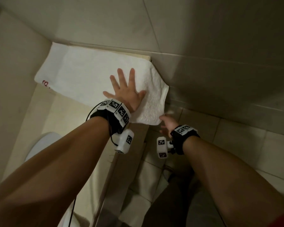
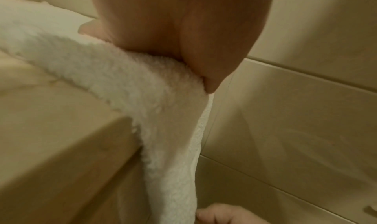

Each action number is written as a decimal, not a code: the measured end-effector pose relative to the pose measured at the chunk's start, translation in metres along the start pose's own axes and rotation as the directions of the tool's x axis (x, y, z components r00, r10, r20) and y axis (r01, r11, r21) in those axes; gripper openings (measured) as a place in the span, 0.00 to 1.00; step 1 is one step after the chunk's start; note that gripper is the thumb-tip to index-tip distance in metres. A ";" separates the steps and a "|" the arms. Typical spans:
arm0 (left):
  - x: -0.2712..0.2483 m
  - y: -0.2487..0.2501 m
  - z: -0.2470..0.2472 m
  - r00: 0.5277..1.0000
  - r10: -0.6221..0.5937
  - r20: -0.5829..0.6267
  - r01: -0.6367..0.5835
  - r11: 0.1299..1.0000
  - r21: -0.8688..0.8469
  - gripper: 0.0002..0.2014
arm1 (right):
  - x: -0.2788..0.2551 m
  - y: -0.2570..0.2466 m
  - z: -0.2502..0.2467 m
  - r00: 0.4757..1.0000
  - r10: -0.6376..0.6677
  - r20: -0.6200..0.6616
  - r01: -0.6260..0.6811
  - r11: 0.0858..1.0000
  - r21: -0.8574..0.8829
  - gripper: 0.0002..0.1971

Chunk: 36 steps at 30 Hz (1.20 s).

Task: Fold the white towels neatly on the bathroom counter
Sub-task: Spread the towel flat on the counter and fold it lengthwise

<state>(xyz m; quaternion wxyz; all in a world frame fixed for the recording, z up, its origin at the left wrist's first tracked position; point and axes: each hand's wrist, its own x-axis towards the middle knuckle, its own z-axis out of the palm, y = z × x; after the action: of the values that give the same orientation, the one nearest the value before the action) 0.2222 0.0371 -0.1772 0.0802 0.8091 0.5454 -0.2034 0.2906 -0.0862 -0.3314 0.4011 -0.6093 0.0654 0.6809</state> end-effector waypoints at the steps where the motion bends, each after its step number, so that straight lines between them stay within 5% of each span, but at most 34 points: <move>1: 0.000 0.000 0.000 1.000 0.004 -0.001 -0.004 1.000 0.001 0.40 | 0.002 0.003 0.001 1.000 0.010 -0.001 -0.010 0.998 0.054 0.22; 7: -0.008 0.007 -0.005 1.000 -0.009 -0.011 0.009 1.000 -0.006 0.44 | 0.006 0.018 -0.003 0.997 0.072 0.000 -0.069 0.960 0.270 0.11; 16: -0.018 0.013 -0.001 0.995 0.104 0.011 -0.105 0.989 0.105 0.58 | 0.008 0.026 -0.023 0.989 0.116 0.093 -0.148 0.790 0.595 0.17; 22: -0.014 0.011 0.008 0.996 0.085 0.023 -0.088 0.977 0.194 0.64 | 0.015 0.033 -0.034 0.997 0.081 0.009 -0.071 0.804 0.591 0.04; 36: -0.015 0.014 0.005 0.997 0.069 0.031 -0.074 0.975 0.208 0.64 | 0.021 0.046 -0.048 0.993 0.120 -0.006 -0.113 0.946 0.304 0.10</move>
<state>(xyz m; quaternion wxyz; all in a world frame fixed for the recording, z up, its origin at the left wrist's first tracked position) 0.2290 0.0173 -0.1773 0.0082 0.8296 0.4907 -0.2661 0.3010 -0.1347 -0.3803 0.4482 -0.5438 0.2096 0.6779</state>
